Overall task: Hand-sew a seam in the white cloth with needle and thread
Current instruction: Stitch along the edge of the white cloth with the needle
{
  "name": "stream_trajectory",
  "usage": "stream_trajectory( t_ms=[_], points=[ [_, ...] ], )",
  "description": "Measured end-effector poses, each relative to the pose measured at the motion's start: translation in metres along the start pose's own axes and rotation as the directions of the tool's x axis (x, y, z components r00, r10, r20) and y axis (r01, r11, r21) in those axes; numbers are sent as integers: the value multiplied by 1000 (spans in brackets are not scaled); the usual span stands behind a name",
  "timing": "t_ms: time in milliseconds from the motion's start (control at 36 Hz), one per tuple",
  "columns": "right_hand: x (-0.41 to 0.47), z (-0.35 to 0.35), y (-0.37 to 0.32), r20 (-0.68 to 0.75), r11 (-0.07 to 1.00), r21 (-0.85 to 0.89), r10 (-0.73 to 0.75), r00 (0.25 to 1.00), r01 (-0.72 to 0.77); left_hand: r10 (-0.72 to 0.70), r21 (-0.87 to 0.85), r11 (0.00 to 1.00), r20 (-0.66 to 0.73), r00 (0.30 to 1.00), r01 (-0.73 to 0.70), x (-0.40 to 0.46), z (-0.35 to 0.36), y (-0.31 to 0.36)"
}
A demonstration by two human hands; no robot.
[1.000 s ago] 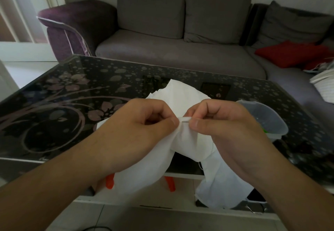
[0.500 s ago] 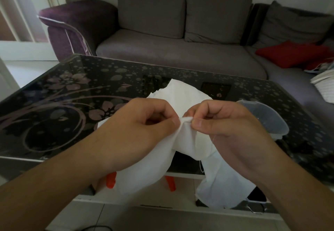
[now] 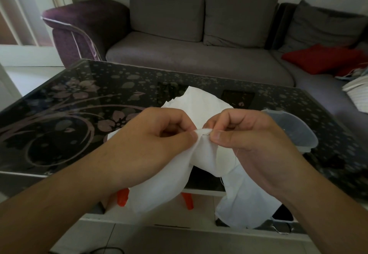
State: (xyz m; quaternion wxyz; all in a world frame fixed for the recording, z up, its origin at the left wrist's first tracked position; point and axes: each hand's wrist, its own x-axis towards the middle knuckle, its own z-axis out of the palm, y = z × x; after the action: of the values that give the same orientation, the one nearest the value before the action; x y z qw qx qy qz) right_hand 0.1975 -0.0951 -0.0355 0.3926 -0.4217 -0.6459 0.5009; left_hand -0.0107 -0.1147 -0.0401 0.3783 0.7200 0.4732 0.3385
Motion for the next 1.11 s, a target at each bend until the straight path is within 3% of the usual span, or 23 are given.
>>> stream_trajectory(
  t_ms=[583, 1111],
  points=[
    [-9, 16, -1, -176, 886, -450, -211, 962, 112, -6, 35, 999, -61, 998, 8, 0, 4, 1],
    [-10, 22, 3, -192, 826, -547, -281, 940, 135, 57, 76, 996, -72, 996, -52, 1, 4, -3]
  ],
)
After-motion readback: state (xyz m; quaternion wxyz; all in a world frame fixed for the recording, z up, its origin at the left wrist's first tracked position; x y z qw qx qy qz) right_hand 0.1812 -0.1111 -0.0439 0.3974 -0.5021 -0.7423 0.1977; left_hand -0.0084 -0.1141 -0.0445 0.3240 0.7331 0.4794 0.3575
